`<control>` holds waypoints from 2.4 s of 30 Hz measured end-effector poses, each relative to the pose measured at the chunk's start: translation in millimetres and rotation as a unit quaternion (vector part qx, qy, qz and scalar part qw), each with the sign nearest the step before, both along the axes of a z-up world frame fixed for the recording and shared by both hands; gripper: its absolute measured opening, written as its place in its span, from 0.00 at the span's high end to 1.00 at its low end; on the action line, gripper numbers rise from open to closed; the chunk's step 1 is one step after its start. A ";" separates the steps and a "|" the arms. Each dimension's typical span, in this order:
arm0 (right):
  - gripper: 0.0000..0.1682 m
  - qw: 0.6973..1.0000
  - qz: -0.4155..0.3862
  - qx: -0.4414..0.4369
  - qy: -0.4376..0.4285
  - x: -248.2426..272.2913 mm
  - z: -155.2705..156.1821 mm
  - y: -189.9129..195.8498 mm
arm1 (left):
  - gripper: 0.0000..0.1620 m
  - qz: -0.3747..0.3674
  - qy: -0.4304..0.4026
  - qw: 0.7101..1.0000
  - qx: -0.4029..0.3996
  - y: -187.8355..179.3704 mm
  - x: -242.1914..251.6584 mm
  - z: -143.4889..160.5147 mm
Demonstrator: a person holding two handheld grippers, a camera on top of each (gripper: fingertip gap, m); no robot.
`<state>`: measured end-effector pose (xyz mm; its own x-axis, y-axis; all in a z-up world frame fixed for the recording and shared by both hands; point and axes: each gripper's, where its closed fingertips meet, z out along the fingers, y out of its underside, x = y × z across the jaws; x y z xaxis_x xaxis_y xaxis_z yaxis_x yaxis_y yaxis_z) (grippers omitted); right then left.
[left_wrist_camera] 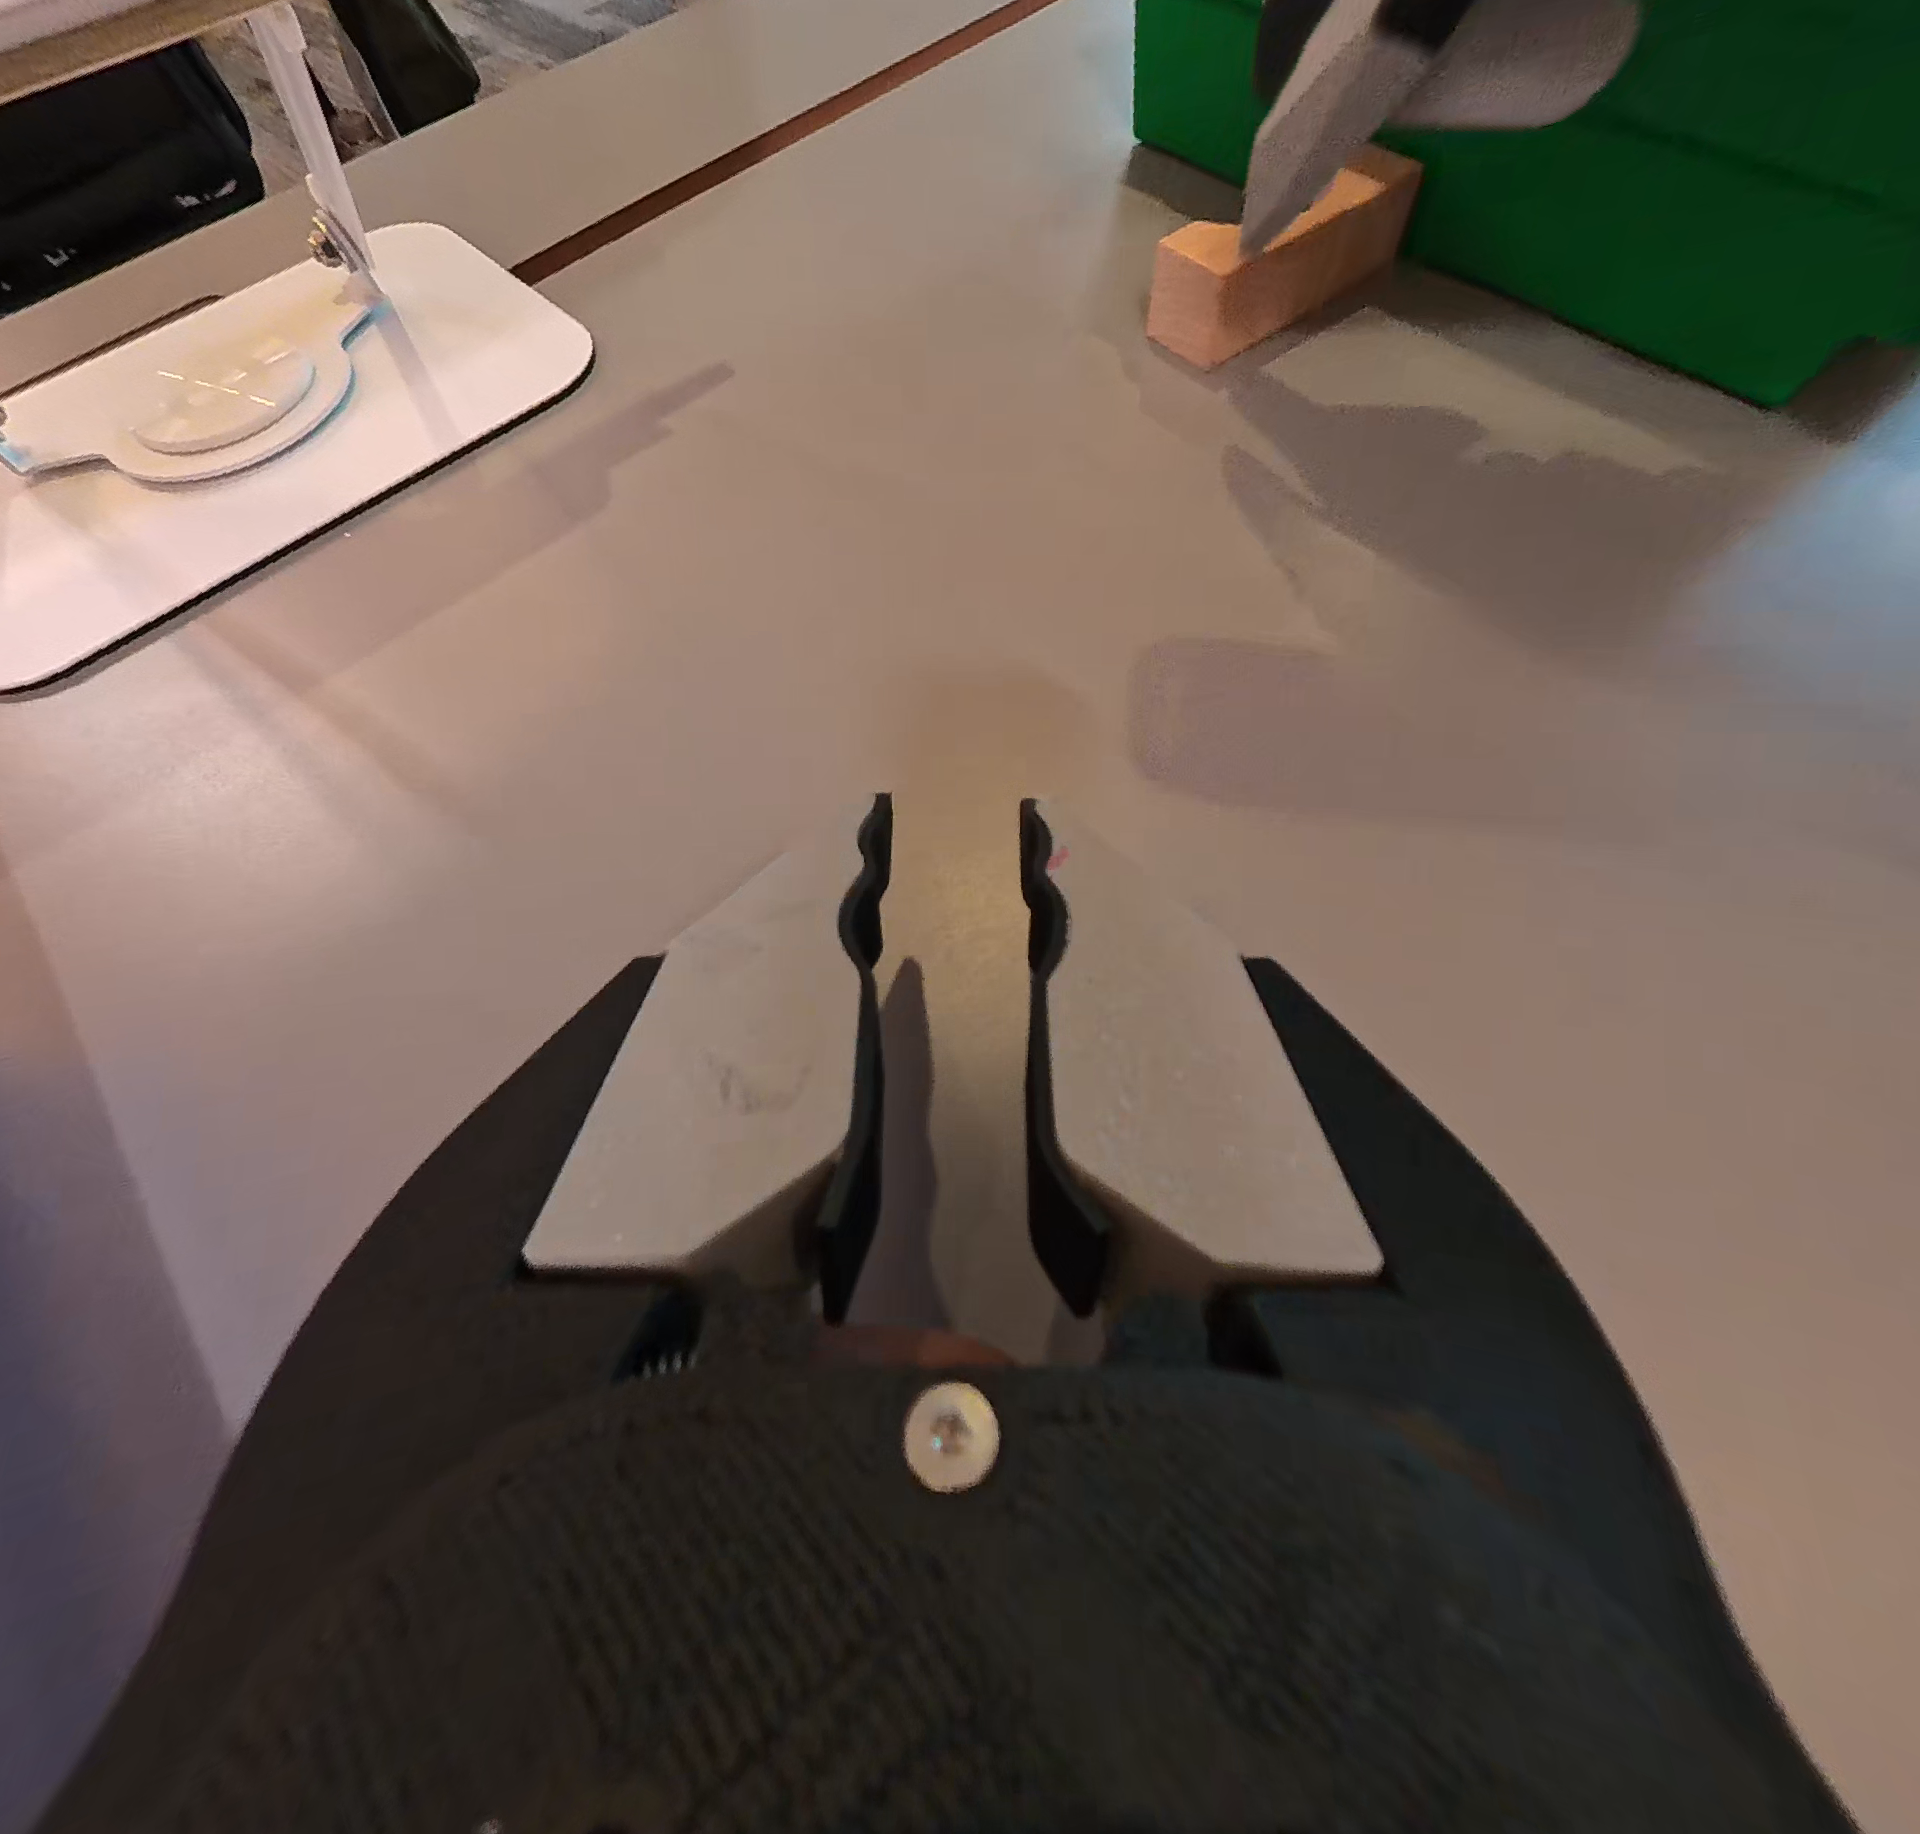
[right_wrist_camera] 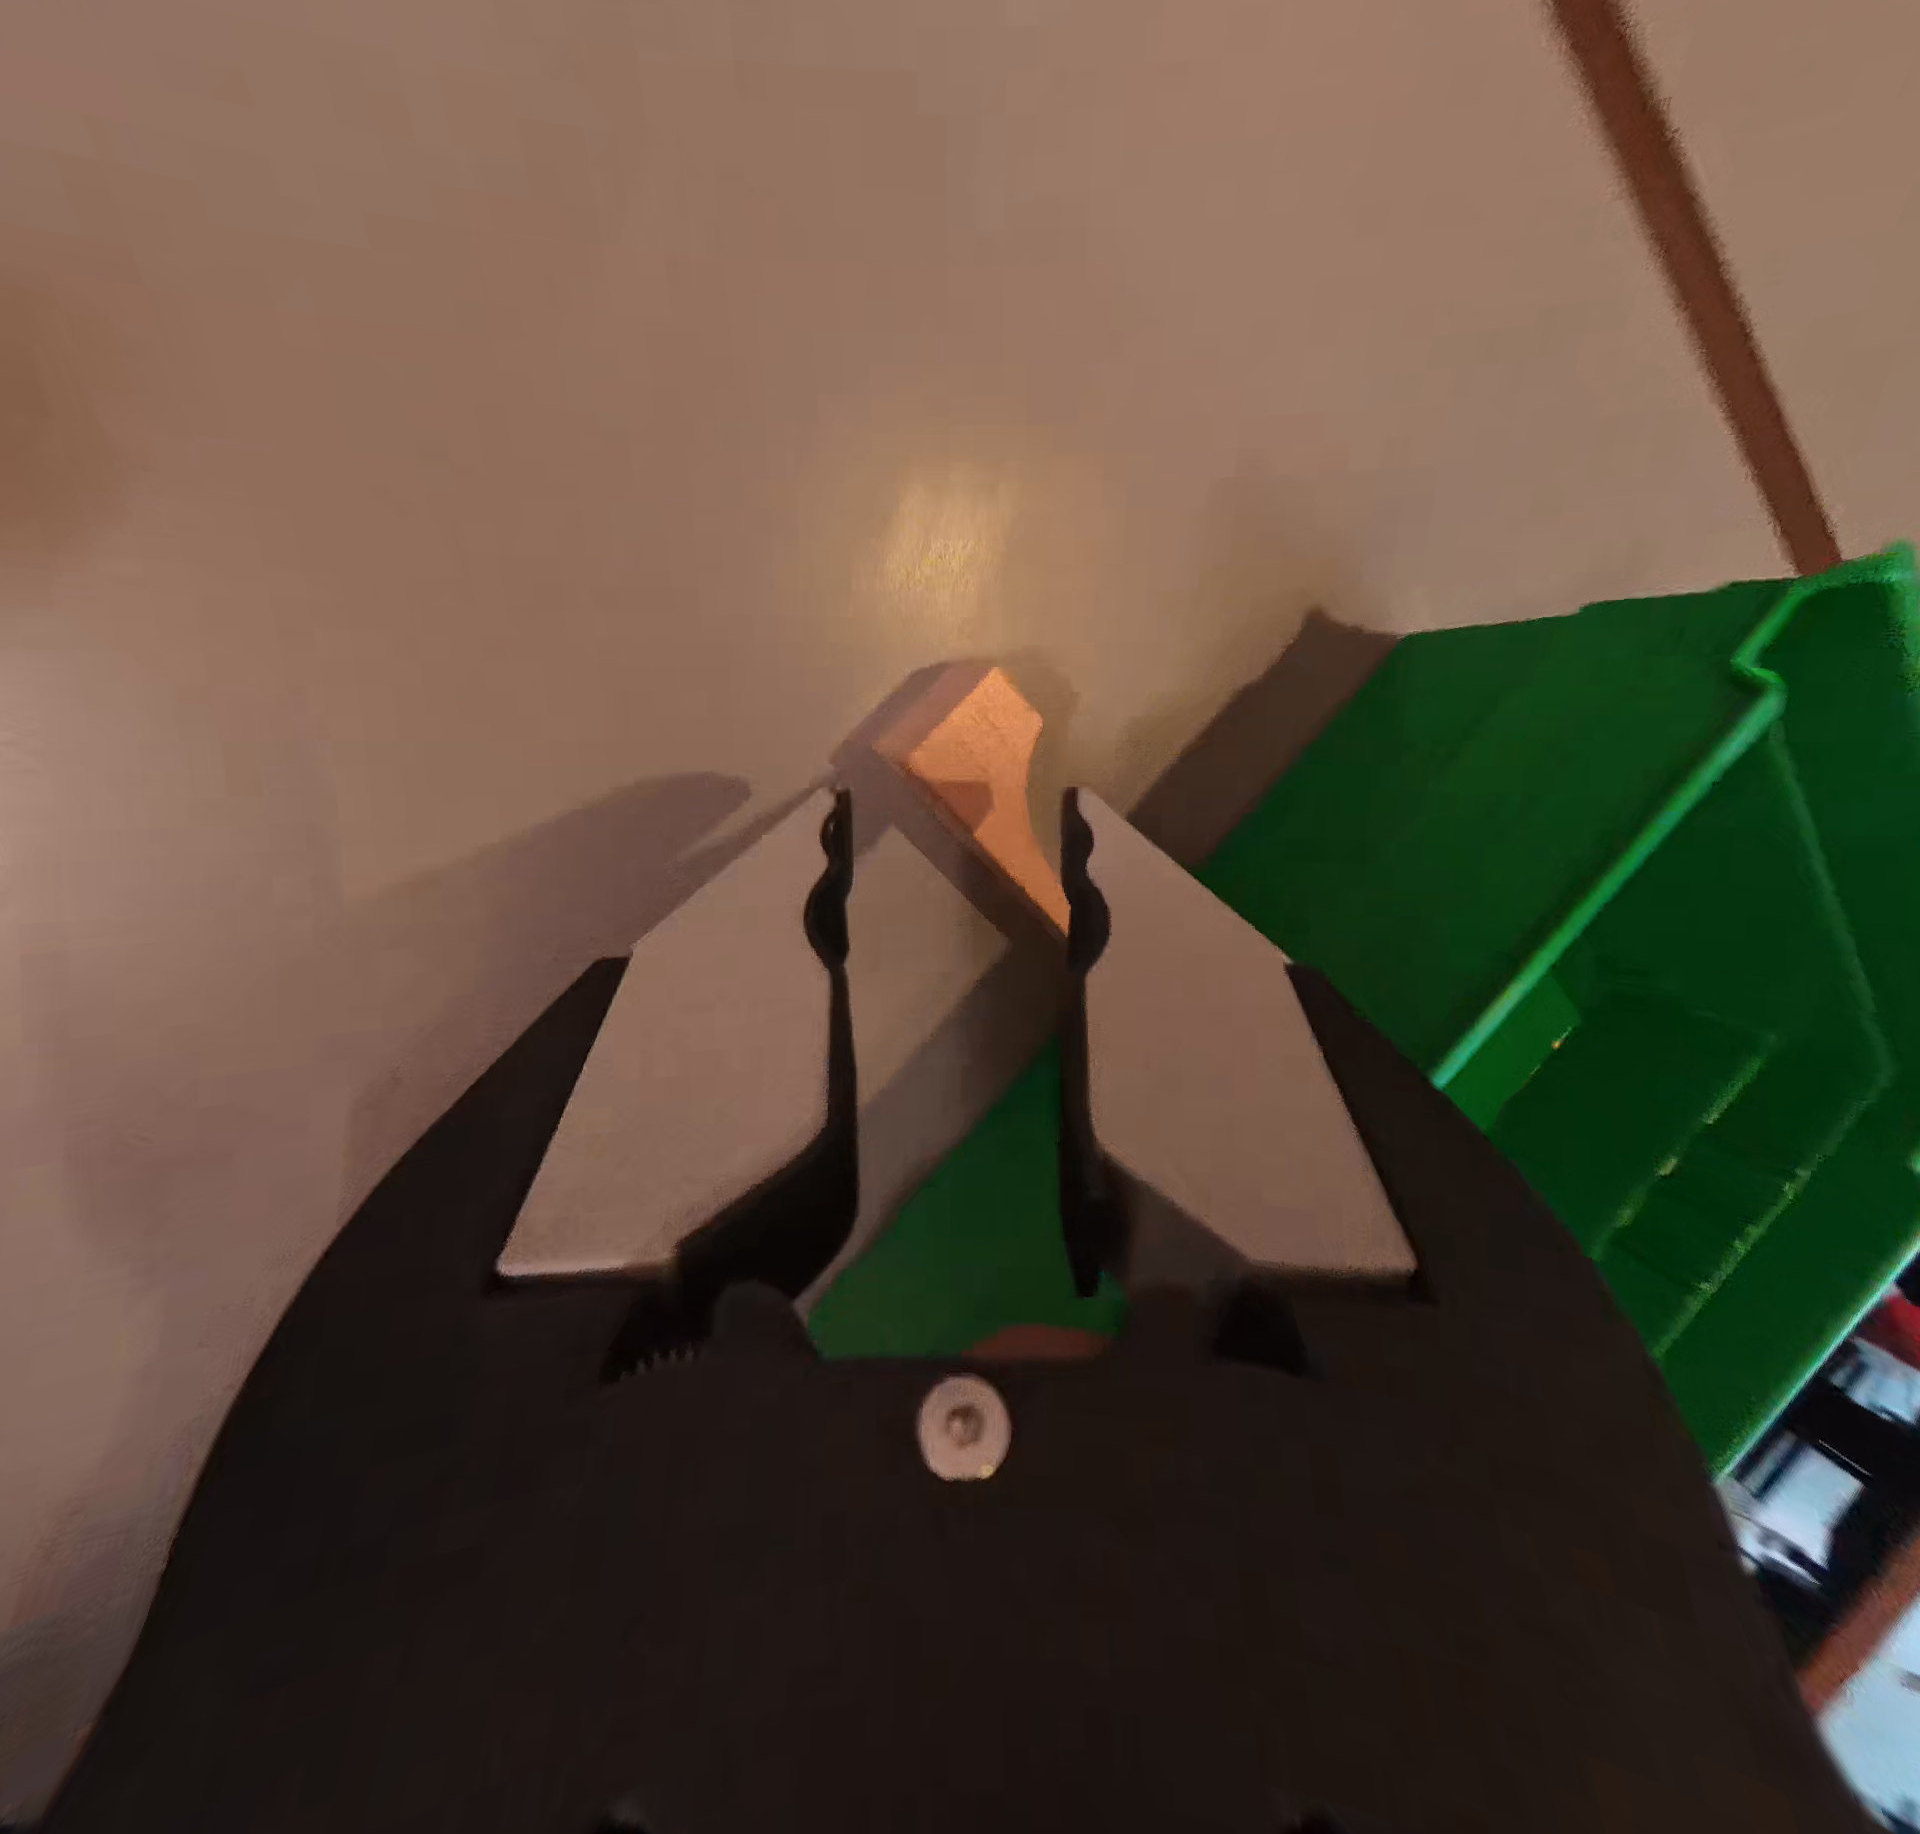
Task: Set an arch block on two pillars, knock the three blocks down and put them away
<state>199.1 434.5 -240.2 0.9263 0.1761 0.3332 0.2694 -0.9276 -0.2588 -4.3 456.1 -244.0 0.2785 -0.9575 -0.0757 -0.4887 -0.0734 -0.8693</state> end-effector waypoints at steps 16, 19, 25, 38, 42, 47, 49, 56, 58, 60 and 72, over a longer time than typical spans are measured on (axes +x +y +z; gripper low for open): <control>0.92 0.985 0.101 -0.130 -0.052 0.0 -20.1 1.8 | 0.86 -0.039 0.018 0.998 0.042 -21.0 8.4 2.7; 0.93 0.994 0.110 0.009 -0.016 -21.5 32.5 12.0 | 0.86 -0.038 0.021 0.998 0.047 -21.0 8.2 2.0; 0.93 0.976 0.032 0.201 -0.073 28.2 131.4 -40.9 | 0.86 -0.035 0.025 0.998 0.048 -19.3 8.0 -0.5; 0.75 0.956 -0.077 0.275 0.063 61.5 87.0 -143.5 | 0.66 -0.032 -0.019 0.998 0.051 -56.7 -11.1 7.6; 0.65 0.940 -0.043 0.308 0.142 16.2 67.8 -175.5 | 0.65 -0.023 -0.050 0.995 0.086 -84.8 -56.5 19.9; 0.55 0.924 -0.023 0.344 0.164 -16.8 43.3 -185.9 | 0.64 0.094 -0.070 0.983 0.139 -62.8 -141.2 44.7; 0.54 0.919 -0.029 0.357 0.166 -21.3 37.8 -177.9 | 0.57 0.158 -0.067 0.977 0.129 -37.2 -171.2 51.1; 0.52 0.925 -0.067 0.352 0.130 -21.2 25.2 -130.8 | 0.49 0.294 -0.057 0.953 0.045 45.5 -216.4 40.6; 0.55 0.937 -0.089 0.325 0.095 -10.6 11.7 -122.6 | 0.50 0.288 -0.007 0.957 0.010 55.6 -214.7 15.7; 0.85 0.941 -0.110 0.316 0.052 4.8 6.3 -122.4 | 0.89 0.302 0.007 0.952 0.050 69.6 -222.3 13.3; 0.90 0.944 -0.048 0.312 0.090 -140.7 9.3 -100.0 | 0.99 0.309 -0.190 0.928 0.089 56.2 -302.9 138.6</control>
